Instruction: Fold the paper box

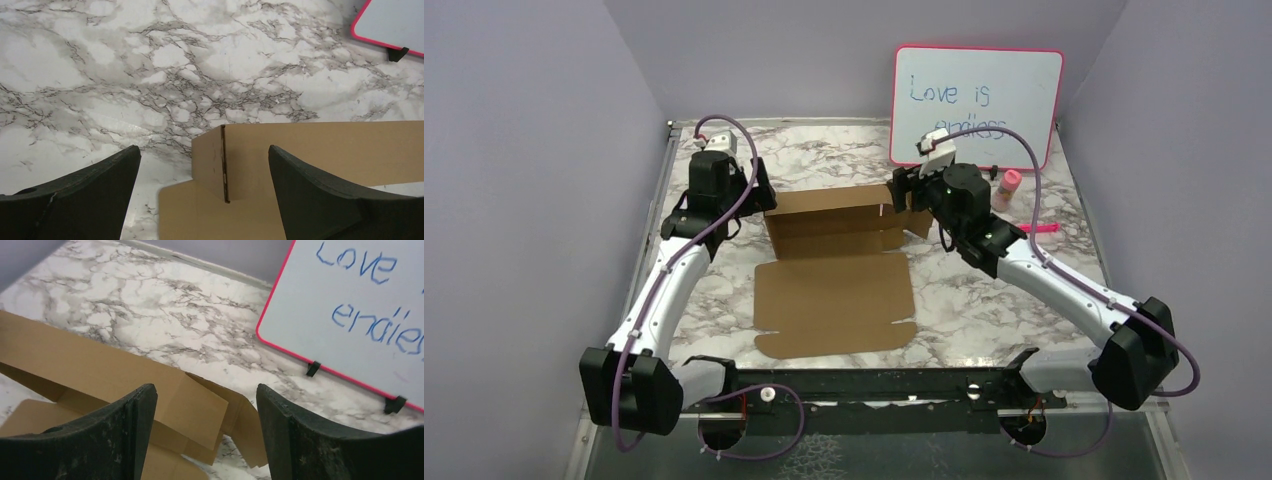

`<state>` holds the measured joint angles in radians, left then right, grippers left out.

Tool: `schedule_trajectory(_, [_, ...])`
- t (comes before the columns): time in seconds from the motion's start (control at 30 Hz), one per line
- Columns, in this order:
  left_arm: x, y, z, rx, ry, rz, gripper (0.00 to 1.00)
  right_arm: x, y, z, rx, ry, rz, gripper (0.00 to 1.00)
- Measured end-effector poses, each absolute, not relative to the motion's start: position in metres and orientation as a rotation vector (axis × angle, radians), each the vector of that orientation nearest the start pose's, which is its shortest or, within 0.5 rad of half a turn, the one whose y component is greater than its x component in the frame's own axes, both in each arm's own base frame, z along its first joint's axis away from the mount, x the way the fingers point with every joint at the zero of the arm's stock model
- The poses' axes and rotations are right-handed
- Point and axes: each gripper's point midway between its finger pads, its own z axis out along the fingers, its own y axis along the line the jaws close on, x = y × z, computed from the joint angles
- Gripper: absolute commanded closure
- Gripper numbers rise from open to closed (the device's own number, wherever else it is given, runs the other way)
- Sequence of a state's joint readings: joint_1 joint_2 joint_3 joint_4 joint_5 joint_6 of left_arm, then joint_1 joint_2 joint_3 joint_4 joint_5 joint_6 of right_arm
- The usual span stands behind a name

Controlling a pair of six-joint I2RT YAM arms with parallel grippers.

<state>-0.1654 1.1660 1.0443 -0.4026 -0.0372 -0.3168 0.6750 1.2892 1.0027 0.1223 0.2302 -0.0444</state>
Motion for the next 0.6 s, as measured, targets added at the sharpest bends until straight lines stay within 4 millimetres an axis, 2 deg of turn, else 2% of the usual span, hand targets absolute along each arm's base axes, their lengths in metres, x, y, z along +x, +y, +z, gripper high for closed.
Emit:
schedule_trajectory(0.07, [0.359, -0.067, 0.219, -0.171, 2.122, -0.269, 0.01, 0.368, 0.237, 0.269, -0.390, 1.718, 0.321, 0.27])
schedule_trajectory(0.2, [0.359, -0.071, 0.213, -0.148, 2.142, -0.303, 0.01, 0.374, 0.251, 0.255, -0.315, 1.787, 0.426, 0.35])
schedule_trajectory(0.37, [0.360, -0.074, 0.209, -0.124, 2.140, -0.335, 0.04, 0.376, 0.262, 0.227, -0.235, 1.886, 0.501, 0.42])
schedule_trajectory(0.6, [0.358, -0.083, 0.192, -0.094, 2.178, -0.410, 0.07, 0.367, 0.276, 0.218, -0.156, 1.933, 0.650, 0.51])
